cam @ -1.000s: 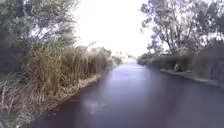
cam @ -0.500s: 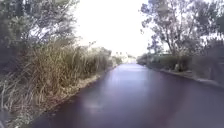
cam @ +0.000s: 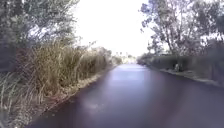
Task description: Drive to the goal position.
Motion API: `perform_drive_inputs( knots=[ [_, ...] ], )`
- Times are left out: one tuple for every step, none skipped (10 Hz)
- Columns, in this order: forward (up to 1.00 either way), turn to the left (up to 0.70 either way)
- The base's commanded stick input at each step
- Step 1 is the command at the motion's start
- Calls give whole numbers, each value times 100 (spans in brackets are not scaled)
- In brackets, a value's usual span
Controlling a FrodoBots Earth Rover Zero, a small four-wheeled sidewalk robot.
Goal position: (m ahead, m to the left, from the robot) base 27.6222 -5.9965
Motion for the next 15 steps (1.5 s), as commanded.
perform_drive_inputs(
  knots=[
    [6,0],
    [6,0],
    [6,0],
    [6,0],
    [6,0],
    [6,0],
    [6,0],
    [6,0],
    [6,0],
    [6,0],
    [6,0],
    [6,0],
    [6,0],
    [6,0],
    [6,0]
  ],
)
